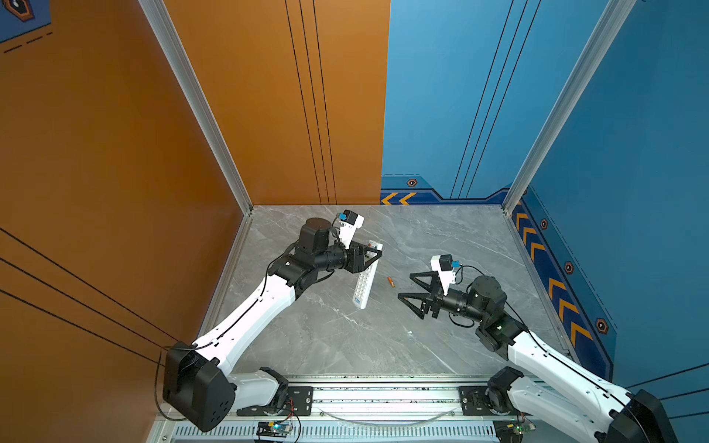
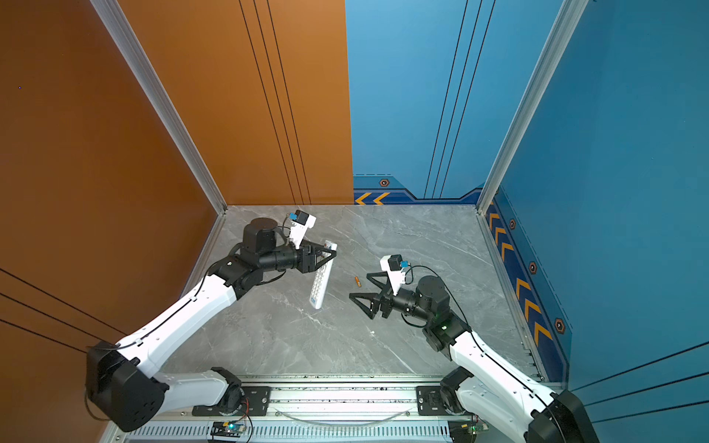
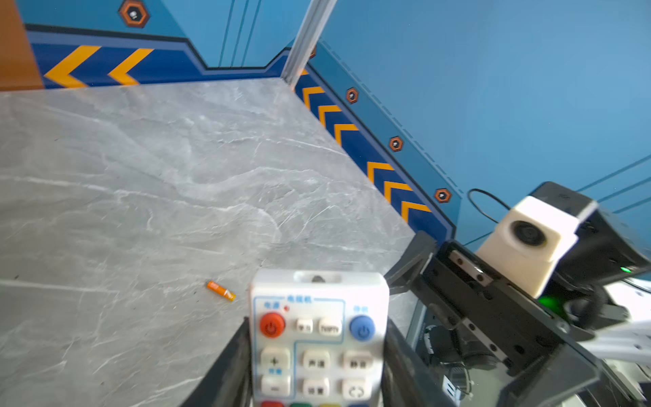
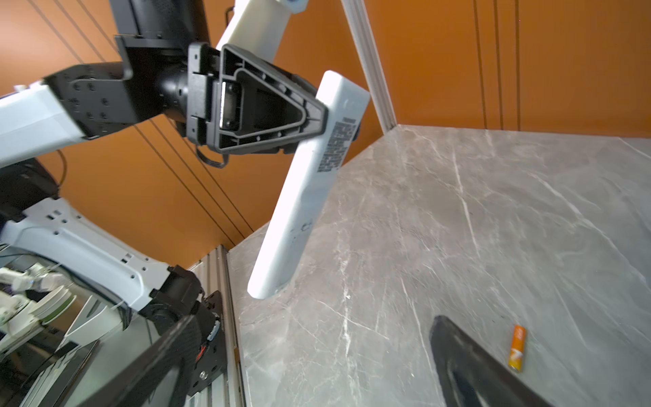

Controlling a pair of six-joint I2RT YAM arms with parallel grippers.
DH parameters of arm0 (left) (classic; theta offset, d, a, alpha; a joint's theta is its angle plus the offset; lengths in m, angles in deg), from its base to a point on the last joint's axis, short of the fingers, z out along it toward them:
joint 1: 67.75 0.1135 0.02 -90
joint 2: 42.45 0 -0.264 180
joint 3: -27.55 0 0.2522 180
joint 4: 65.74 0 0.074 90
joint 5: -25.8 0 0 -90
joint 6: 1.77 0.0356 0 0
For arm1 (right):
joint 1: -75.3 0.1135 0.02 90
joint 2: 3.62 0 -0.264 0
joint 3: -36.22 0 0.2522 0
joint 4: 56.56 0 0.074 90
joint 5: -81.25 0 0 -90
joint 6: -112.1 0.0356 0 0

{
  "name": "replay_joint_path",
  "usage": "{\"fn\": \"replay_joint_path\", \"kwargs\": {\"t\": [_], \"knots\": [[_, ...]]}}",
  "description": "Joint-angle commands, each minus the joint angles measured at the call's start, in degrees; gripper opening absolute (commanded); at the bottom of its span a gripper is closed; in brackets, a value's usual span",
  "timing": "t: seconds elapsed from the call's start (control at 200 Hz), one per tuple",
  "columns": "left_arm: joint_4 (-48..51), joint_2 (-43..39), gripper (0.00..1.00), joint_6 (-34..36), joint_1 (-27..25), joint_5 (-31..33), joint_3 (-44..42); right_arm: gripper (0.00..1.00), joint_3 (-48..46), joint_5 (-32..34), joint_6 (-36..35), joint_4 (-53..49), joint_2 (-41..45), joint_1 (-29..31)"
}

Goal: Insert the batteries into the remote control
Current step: 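Lift the remote upright with the left gripper while the right gripper approaches it, then grasp the remote's back near the battery cover with the right gripper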

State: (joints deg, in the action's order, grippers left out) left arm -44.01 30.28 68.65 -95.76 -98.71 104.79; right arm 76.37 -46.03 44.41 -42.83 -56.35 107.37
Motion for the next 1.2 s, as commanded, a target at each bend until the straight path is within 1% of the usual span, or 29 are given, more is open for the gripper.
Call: {"fn": "replay_joint_path", "kwargs": {"t": [0.0,0.095,0.21,0.481,0.586,0.606,0.711,0.801,0.951,1.061,1.197], "knots": [[-7.1,-2.4,0.27,-2.6,0.4,-8.4,-1.4,1.0,0.5,-4.6,-0.9,7.0,-2.2,1.7],[-10.0,-3.7,0.27,-4.0,0.1,-11.0,-2.1,1.0,2.0,-4.8,-0.8,9.0,-4.9,3.4],[-12.6,-4.7,0.27,-5.2,-0.5,-12.1,-2.7,1.0,3.4,-5.8,0.4,13.2,-8.0,5.2],[-18.5,-5.6,0.27,-8.6,-0.9,-14.9,-3.3,1.0,4.2,-8.1,6.6,26.2,-14.5,7.7],[-19.2,-5.8,0.27,-8.7,-1.2,-15.5,-3.5,1.0,4.8,-8.9,8.2,29.4,-17.0,7.7],[-19.3,-5.9,0.27,-8.7,-1.3,-15.5,-3.4,1.0,4.9,-8.9,8.4,29.8,-17.4,9.4],[-19.4,-6.0,0.28,-8.8,-1.5,-15.8,-3.2,1.0,5.3,-9.5,9.1,32.0,-19.3,10.0],[-19.5,-6.1,0.27,-8.9,-1.6,-16.0,-3.2,0.97,5.5,-9.7,10.0,34.0,-20.5,10.3],[-20.2,-6.1,0.27,-9.0,-1.8,-16.2,-3.3,0.95,6.9,-10.1,9.1,32.8,-22.9,11.4],[-21.1,-5.9,0.27,-9.4,-2.2,-16.5,-3.3,0.87,7.3,-10.4,9.9,34.9,-24.6,11.8],[-21.3,-6.0,0.28,-9.5,-2.4,-16.6,-3.2,0.81,7.4,-10.4,10.8,36.9,-25.5,12.0]]}}
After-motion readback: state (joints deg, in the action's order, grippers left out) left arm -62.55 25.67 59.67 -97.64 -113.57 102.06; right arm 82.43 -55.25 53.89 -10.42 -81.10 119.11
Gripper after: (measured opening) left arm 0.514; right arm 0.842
